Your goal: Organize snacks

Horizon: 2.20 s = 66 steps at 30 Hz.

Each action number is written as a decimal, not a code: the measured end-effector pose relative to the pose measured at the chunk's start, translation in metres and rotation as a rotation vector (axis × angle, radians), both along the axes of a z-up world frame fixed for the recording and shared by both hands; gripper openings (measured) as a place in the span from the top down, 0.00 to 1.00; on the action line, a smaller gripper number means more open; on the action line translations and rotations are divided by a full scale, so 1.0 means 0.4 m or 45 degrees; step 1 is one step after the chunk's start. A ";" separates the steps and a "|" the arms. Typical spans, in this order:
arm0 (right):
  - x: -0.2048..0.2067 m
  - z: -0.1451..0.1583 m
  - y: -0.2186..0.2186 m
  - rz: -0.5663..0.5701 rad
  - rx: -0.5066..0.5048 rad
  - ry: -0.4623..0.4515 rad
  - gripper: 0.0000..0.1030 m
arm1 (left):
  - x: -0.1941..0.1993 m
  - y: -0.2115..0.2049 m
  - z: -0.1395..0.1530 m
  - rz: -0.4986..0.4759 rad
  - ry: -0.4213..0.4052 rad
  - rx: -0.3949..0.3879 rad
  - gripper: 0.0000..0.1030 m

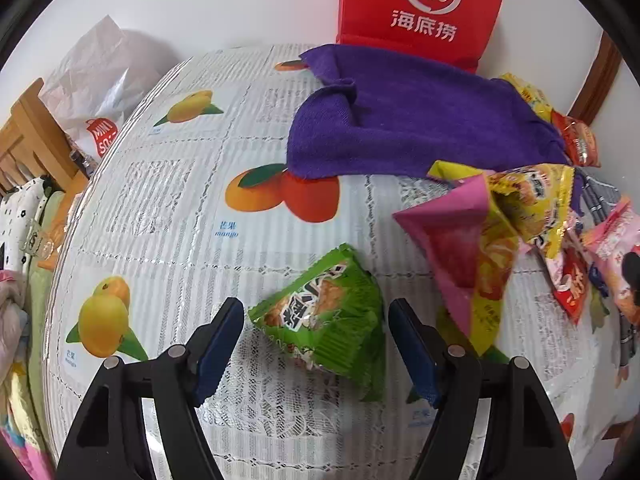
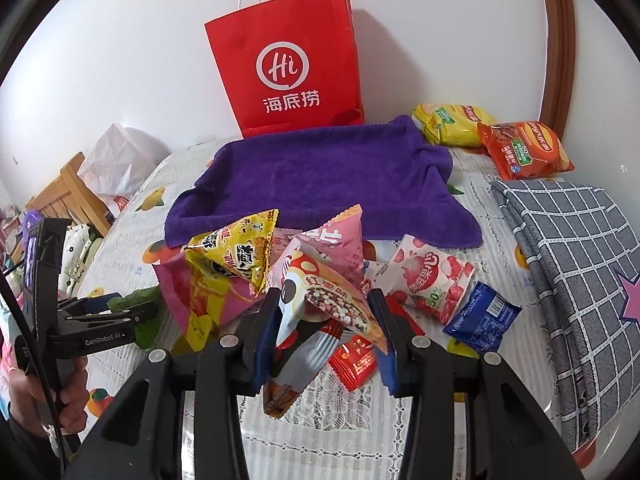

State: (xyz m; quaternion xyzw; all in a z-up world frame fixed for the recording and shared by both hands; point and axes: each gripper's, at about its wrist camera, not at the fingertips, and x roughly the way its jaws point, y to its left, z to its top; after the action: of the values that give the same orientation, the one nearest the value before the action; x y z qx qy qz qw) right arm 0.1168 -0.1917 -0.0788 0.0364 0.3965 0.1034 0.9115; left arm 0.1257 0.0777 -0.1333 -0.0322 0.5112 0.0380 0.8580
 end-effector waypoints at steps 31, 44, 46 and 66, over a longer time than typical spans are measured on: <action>0.002 0.078 0.003 0.009 -0.008 -0.089 0.59 | 0.007 0.030 0.119 -0.003 -0.125 -0.063 0.62; 0.039 0.158 -0.024 -0.027 -0.025 -0.148 0.59 | 0.064 0.010 0.235 -0.008 -0.225 -0.047 0.62; 0.049 0.167 -0.028 -0.031 -0.029 -0.155 0.59 | 0.079 0.001 0.249 -0.016 -0.235 -0.046 0.63; 0.201 0.196 -0.076 -0.092 0.004 -0.184 0.59 | 0.251 -0.076 0.289 -0.070 -0.255 -0.015 0.63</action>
State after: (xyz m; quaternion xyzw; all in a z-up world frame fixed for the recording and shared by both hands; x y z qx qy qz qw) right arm 0.1973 -0.2219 -0.0003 0.0446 0.3278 0.0735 0.9408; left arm 0.2261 0.0473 -0.0177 -0.0268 0.4239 0.0082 0.9053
